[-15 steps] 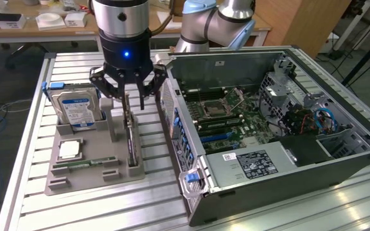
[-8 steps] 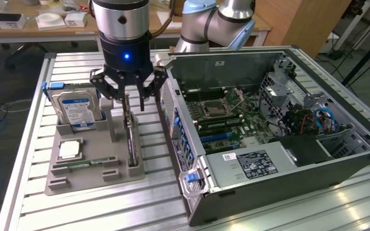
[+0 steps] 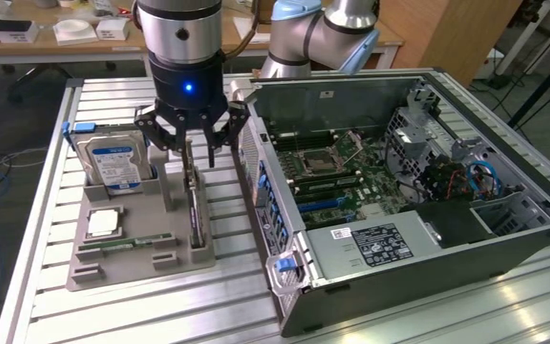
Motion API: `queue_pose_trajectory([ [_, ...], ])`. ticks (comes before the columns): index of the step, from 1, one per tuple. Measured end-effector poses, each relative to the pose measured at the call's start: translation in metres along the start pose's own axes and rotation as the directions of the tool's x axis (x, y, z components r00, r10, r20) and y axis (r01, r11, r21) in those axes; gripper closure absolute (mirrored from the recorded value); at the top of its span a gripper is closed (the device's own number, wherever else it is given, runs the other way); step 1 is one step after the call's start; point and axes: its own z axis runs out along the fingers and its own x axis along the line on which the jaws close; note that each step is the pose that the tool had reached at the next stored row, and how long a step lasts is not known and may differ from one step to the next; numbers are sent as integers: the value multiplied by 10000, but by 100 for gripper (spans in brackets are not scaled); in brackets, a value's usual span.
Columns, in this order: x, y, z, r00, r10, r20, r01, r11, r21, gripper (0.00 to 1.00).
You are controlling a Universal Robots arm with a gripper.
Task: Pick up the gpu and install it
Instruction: 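Pick up the gpu and move the gpu toward the slot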
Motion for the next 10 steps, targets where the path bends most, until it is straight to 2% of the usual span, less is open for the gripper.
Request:
queue_pose_trajectory([
  [5,0,0,14,10000,1,5,-1,10000,-5,59],
  [10,8,-4,96,10000,1,4,-1,10000,15,59],
])
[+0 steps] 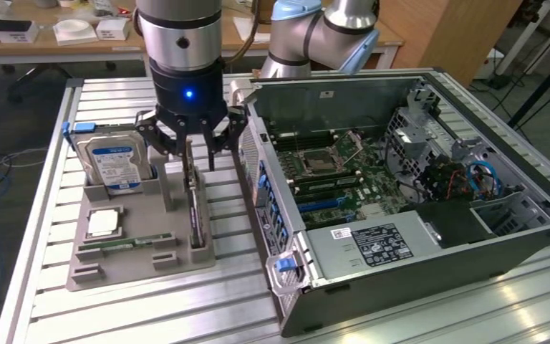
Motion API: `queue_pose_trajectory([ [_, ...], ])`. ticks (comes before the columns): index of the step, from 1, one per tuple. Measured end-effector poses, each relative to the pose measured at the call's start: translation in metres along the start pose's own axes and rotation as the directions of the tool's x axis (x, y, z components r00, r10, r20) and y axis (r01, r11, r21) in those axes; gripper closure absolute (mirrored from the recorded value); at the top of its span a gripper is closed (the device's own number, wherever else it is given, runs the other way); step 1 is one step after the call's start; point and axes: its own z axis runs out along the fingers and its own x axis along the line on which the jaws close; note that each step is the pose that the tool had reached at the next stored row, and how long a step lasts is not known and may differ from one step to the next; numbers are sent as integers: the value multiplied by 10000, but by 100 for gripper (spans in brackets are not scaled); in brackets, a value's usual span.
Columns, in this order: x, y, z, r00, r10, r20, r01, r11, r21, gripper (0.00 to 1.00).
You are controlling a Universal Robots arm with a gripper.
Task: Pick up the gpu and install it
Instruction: 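Pick up the gpu and move the gpu toward the slot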
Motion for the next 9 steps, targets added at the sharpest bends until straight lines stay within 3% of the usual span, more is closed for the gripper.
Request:
queue_pose_trajectory([
  [9,88,-15,161,10000,-2,18,2,10000,2,59],
])
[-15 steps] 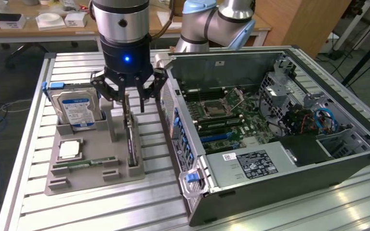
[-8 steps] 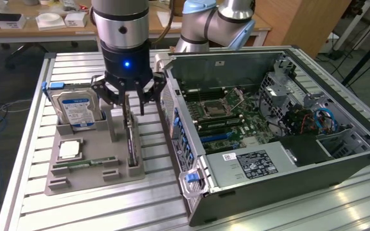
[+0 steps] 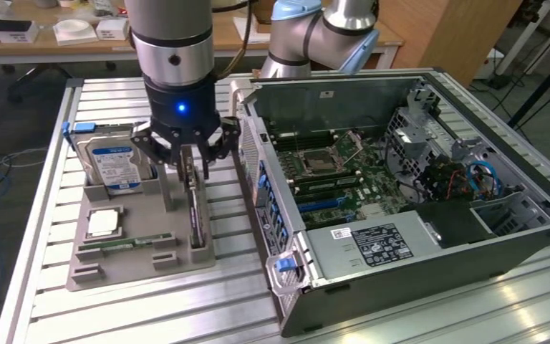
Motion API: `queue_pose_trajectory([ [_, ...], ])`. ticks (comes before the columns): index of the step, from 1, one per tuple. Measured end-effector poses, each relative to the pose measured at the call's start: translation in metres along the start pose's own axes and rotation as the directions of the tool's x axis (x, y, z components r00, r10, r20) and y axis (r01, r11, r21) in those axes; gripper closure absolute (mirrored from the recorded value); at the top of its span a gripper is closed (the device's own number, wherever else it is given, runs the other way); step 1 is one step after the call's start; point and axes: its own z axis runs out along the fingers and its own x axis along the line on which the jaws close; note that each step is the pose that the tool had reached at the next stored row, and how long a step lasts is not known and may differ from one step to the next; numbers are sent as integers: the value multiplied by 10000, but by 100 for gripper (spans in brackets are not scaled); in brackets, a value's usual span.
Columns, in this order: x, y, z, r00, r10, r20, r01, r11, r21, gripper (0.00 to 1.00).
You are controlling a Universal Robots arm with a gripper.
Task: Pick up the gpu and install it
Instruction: 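Pick up the gpu and move the gpu toward the slot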
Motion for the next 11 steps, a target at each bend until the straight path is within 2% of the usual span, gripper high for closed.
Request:
queue_pose_trajectory([
  [11,27,-31,198,10000,0,0,0,10000,1,59],
])
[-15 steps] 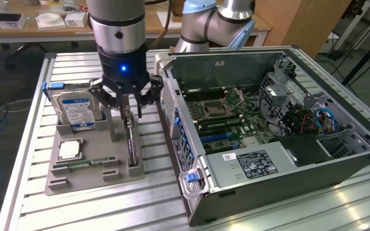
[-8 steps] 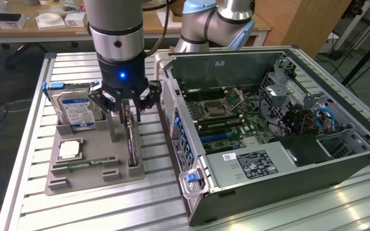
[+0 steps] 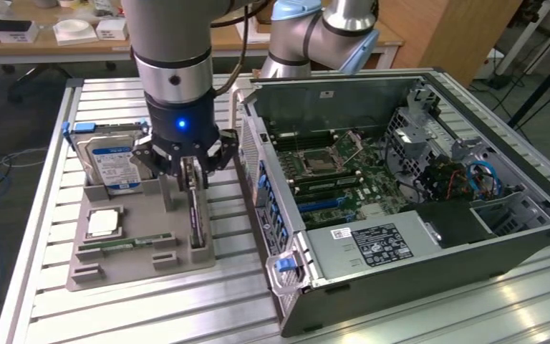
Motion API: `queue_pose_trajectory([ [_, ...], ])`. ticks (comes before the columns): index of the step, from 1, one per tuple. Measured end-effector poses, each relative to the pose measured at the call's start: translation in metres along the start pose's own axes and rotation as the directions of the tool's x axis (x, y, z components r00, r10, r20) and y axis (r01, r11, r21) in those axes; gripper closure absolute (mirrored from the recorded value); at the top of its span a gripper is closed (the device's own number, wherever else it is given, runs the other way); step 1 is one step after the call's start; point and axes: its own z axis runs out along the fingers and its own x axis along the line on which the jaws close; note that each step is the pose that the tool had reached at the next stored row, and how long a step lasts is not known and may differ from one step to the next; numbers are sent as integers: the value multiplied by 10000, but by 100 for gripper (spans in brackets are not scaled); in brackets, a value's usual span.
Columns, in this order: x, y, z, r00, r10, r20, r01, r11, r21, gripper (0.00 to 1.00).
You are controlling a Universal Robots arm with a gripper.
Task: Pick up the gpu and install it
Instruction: 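Pick up the gpu and move the gpu toward the slot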
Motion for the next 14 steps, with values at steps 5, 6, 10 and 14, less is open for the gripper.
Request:
queue_pose_trajectory([
  [5,29,-23,90,10000,1,0,-1,10000,-1,59],
  [6,35,-28,108,10000,1,0,-1,10000,-1,59],
  [10,52,-48,180,10000,0,0,0,10000,-1,59],
  [14,53,-57,251,10000,-1,0,1,10000,-1,59],
])
